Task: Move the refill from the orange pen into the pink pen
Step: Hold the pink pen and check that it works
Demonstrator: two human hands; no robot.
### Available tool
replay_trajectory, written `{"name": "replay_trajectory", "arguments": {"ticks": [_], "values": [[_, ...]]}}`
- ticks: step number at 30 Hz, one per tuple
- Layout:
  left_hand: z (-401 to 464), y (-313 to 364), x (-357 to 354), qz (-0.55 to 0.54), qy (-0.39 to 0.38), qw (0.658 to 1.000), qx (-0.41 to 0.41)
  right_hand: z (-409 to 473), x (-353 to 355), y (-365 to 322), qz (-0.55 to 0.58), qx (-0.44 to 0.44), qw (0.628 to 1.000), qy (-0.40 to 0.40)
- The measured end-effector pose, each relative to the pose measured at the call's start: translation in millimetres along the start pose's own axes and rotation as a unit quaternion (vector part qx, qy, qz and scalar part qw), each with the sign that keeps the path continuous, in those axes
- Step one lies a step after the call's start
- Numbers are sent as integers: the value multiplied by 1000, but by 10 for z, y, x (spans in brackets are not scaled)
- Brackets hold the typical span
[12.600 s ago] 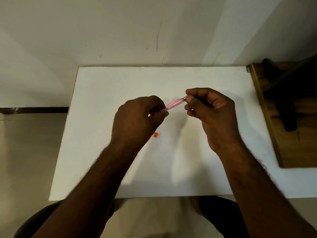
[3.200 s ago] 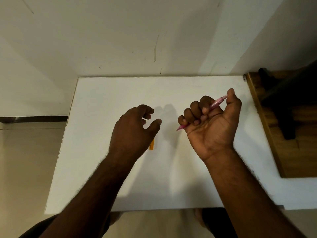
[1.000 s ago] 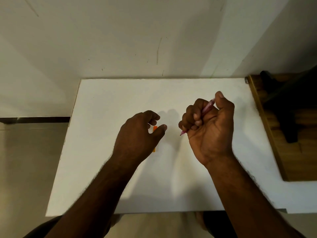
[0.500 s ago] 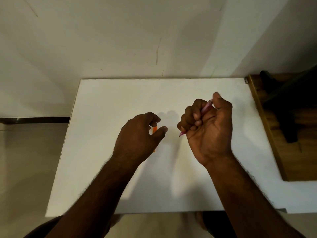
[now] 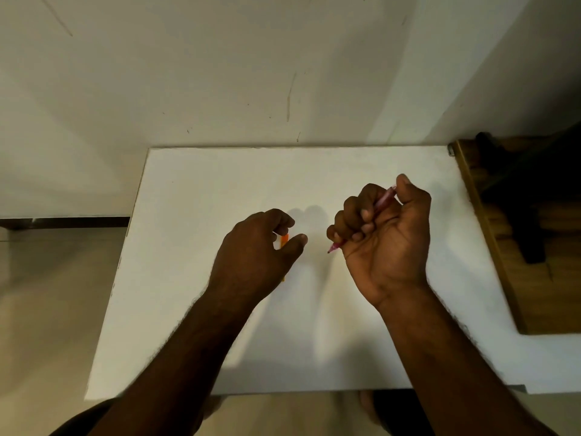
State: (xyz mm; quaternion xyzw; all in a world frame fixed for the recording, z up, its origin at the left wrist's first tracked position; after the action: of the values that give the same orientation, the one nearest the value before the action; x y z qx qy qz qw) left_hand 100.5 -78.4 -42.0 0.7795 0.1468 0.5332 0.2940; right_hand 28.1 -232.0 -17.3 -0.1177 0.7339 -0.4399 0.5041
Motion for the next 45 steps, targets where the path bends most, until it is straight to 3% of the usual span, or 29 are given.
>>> {"name": "replay_trajectory", "arguments": {"ticks": [45], "values": [[-4,16,-11,6,-11,1000,-2,0,10,-30,46,-5,999,14]]}}
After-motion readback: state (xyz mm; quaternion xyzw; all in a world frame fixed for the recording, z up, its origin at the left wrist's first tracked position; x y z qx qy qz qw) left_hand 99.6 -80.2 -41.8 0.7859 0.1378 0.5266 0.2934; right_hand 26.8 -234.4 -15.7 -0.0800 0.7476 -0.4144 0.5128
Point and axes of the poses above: each hand's wrist, its own z-axis towards the middle knuckle, its own x-axis out of the back of the hand, y = z × x, the point moved 9 cm from there along z, towards the middle knuckle, and after that the axes turned 10 degrees about x, right-handed, at the moved point
